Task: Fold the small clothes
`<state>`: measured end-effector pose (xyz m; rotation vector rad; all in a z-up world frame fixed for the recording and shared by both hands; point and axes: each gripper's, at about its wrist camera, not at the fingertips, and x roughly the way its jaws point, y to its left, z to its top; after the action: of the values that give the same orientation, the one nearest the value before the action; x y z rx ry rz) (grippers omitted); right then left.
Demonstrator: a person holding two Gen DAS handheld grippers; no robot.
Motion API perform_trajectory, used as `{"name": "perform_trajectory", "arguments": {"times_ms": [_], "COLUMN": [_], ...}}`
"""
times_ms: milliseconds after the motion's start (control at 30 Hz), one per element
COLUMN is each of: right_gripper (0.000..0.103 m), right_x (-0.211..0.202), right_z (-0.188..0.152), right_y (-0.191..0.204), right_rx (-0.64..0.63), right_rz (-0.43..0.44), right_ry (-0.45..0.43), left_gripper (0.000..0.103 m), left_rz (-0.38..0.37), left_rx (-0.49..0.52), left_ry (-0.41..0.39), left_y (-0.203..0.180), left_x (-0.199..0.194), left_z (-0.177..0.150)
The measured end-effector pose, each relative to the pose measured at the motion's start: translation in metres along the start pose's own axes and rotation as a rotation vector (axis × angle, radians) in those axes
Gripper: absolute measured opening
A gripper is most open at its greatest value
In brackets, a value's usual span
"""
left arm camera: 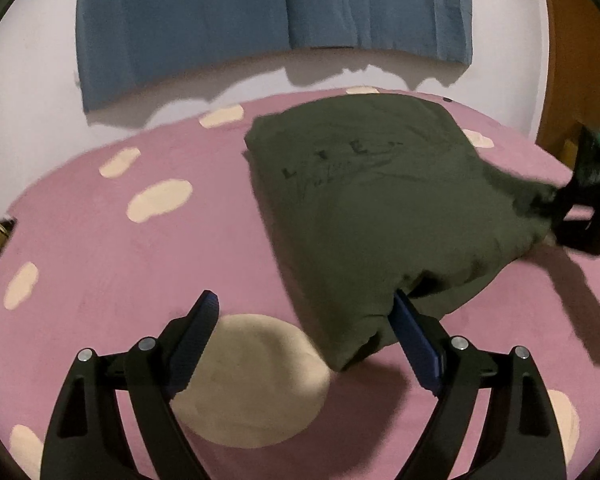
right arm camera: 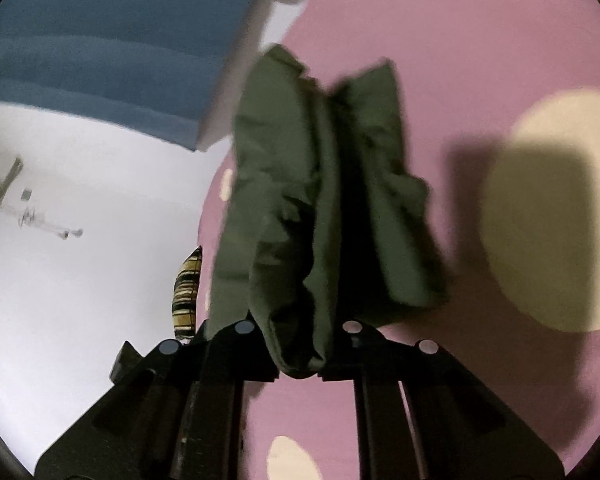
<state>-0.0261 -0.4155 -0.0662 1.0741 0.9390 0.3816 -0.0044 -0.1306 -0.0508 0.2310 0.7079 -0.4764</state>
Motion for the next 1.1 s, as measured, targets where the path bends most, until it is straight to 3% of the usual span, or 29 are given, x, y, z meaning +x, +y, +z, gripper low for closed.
{"name": "perform_trajectory", "arguments": {"times_ms": [167, 533, 733, 867, 967, 1100], "right_gripper": [0.01, 0.013, 0.015, 0.016, 0.021, 0.028], "right_x": [0.012, 0.008, 0.0, -0.005, -0.009, -0.018], "right_z": [0.0, -0.005, -0.01, -0.011, -0.012, -0.015], "right_y": [-0.034, -0.038, -0.039, -0.037, -0.038, -0.039], "right_rx": [0.072, 0.069, 0.08, 0.084, 0.091, 0.097], "right_rz": [0.045, 0.08, 0.075, 0.068, 0.074, 0.074], "right_ry": [0.012, -0.005, -0.019, -0.025, -0.026, -0.034], "left_gripper": [0.086, 0.087, 0.087, 0.087, 0.087, 0.087], "left_rz": [-0.018, -0.051, -0.092, -0.055, -0.121, -0.086], "left_rx": [0.004, -0.043, -0.098, -0.135, -0.188, -0.147], "left_ry": [0.011, 0.037, 0.099, 0.166, 0.189, 0.171], "left_y": [-0.001, 0.005, 0.012, 0.018, 0.028, 0.022], "left_x": [0.006, 0.01, 0.021, 0.034, 0.037, 0.031], "left_z": [-0.002, -0.003, -0.005, -0.011, -0.013, -0.014]}}
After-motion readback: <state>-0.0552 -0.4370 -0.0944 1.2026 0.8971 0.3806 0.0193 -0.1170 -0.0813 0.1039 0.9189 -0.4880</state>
